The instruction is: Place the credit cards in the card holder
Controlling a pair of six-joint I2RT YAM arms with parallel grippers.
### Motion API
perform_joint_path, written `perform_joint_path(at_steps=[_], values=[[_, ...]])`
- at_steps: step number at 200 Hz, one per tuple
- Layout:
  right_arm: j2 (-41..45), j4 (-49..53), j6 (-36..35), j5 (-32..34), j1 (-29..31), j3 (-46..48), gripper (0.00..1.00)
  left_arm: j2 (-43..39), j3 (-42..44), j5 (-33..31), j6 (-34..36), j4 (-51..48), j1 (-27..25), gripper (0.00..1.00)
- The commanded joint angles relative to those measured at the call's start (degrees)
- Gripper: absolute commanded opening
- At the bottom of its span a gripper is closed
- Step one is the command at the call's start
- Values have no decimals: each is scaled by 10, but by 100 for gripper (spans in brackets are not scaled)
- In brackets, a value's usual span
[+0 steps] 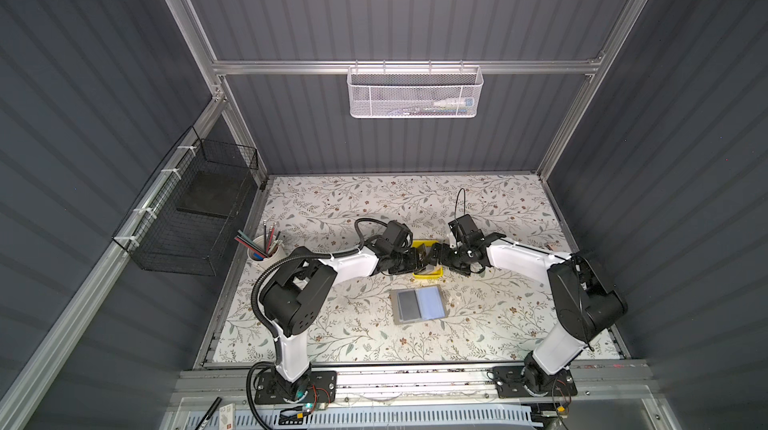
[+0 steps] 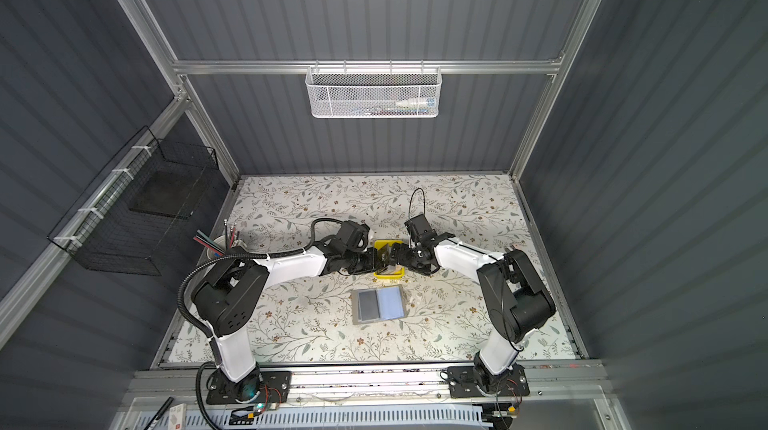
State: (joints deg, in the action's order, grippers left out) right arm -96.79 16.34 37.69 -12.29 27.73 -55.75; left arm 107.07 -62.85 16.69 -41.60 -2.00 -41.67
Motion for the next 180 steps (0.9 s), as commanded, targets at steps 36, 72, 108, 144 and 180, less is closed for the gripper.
perform_joint_path(at_steps=[36,72,108,144,180], values=[[21,24,-11,10,-6,6,91,19,-12,4,-8,-18,2,15],[23,32,-13,18,-7,-2,91,19,-10,5,-10,-15,1,15],[46,42,-20,16,-8,2,87,22,-8,9,-13,-10,1,15],[85,46,-16,0,-6,21,73,16,-1,7,-15,-5,0,15],[103,39,-10,-25,5,24,57,12,5,5,-18,0,0,15]])
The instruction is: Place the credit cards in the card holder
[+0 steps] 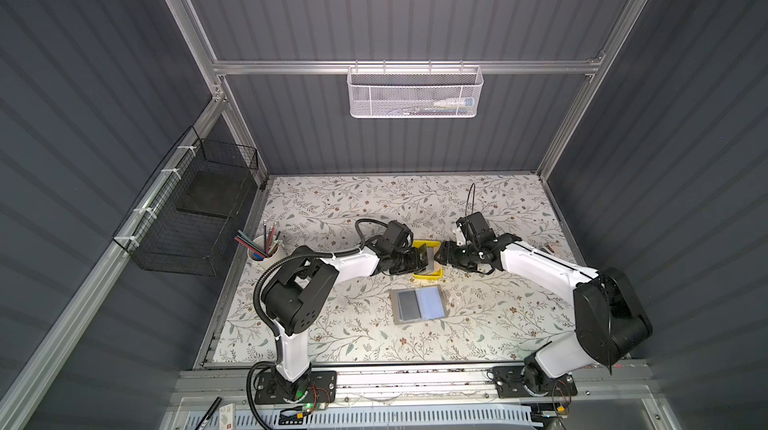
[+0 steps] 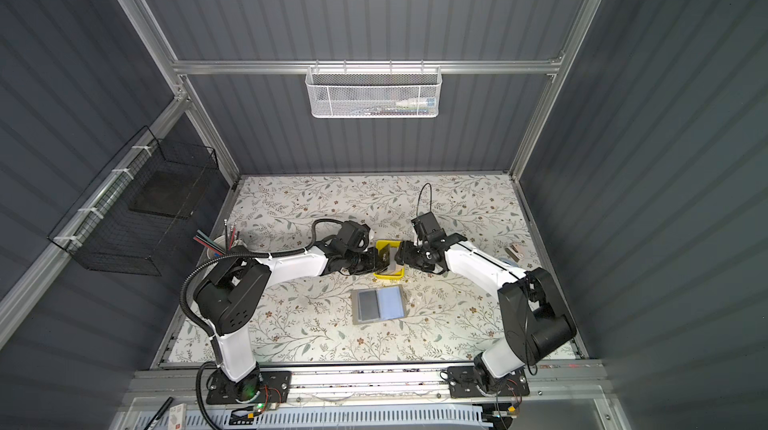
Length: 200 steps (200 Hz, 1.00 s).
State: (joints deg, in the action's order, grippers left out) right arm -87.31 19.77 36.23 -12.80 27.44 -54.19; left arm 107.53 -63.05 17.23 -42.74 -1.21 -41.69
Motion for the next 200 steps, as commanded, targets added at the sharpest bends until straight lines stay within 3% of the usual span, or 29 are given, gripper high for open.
perform_joint_path(at_steps=[1,77,200], values=[[9,4,5,-21,8,8,57,7,8,0,-7,-8,0,15],[-11,-15,38,-42,17,-11,38,5,16,0,-14,7,0,15],[-76,-23,48,-26,41,-48,25,6,21,1,-15,11,0,15]])
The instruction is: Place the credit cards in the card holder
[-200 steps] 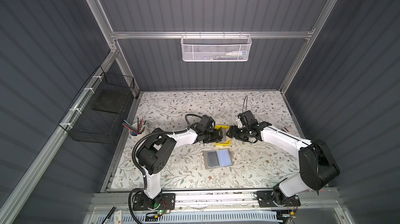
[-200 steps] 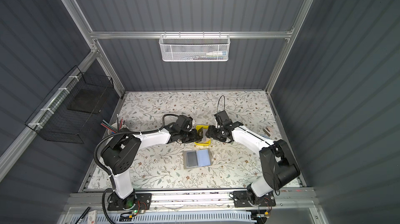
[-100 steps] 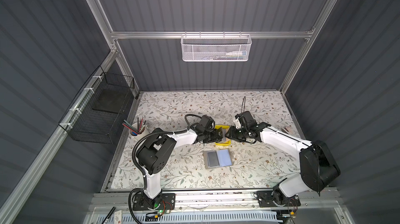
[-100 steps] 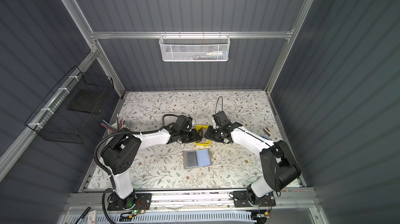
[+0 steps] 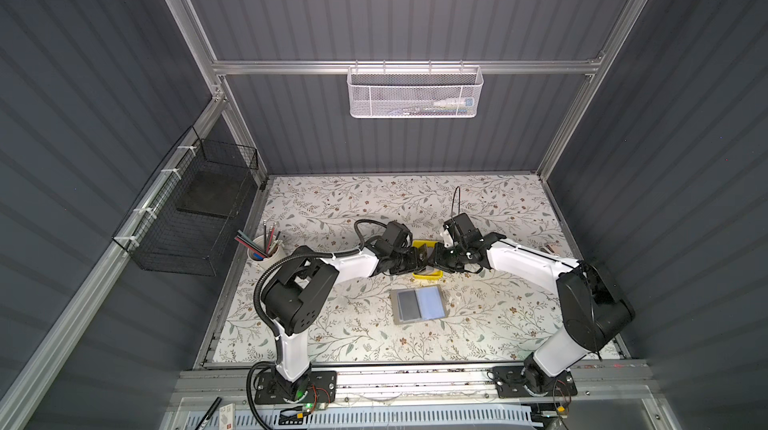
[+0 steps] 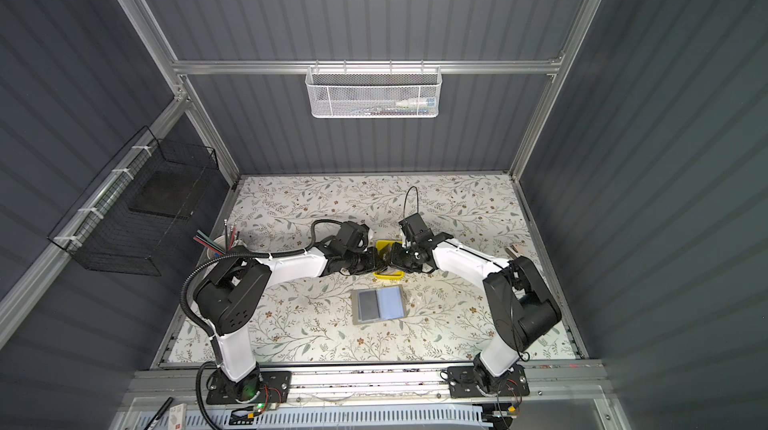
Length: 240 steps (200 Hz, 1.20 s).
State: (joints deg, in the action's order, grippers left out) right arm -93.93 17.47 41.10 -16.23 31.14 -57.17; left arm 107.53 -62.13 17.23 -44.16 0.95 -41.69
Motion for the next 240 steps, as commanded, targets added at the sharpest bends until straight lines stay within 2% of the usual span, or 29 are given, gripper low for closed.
perform_joint_path(at_steps=[1,161,240], values=[[-11,0,-1,8,4,-18,25,6,12,2,-1,-10,0,15],[-46,6,-7,12,6,-43,12,4,17,3,-9,2,-5,15],[-18,6,5,26,7,-24,5,-24,36,-10,-17,13,-8,15]])
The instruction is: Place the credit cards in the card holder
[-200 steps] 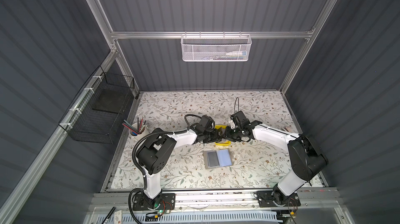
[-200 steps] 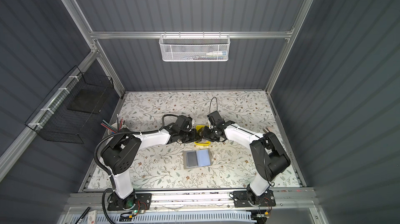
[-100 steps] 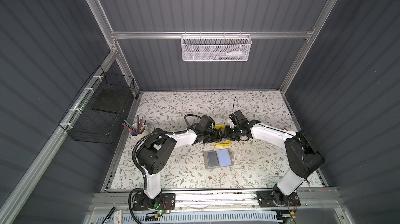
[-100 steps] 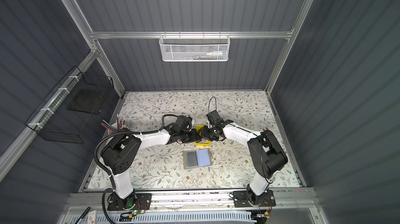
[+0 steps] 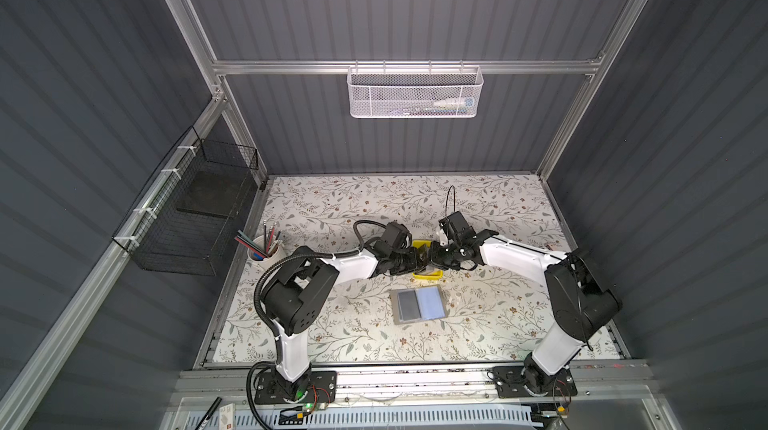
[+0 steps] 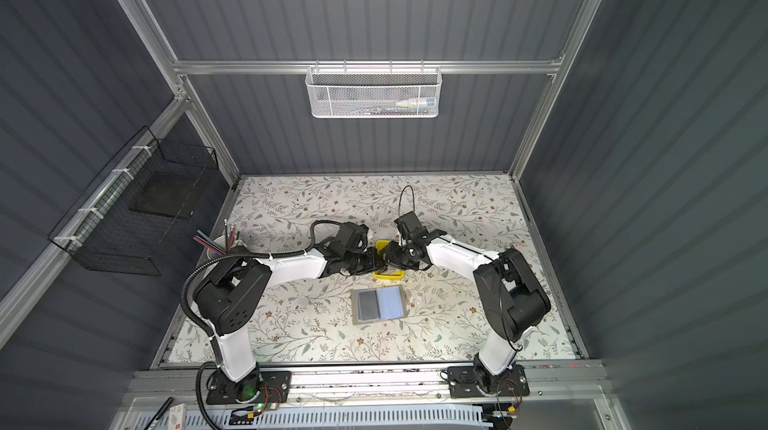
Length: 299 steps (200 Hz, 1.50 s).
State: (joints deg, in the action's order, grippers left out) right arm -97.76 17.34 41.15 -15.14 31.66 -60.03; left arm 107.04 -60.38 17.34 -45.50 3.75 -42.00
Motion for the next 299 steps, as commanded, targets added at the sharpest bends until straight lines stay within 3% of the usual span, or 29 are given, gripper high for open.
perform_joint_path(at_steps=[1,118,193,241,299], values=[[21,7,4,15,2,5,5,-20,19,-11,-4,-16,-5,15],[87,5,24,23,4,44,2,-144,111,-6,-11,16,-11,19],[169,3,44,30,3,101,1,-229,229,31,-53,120,-12,23],[238,3,60,21,3,147,1,-246,278,89,-93,218,-12,24],[330,-21,74,-9,4,226,1,-291,357,104,-129,314,-28,27]])
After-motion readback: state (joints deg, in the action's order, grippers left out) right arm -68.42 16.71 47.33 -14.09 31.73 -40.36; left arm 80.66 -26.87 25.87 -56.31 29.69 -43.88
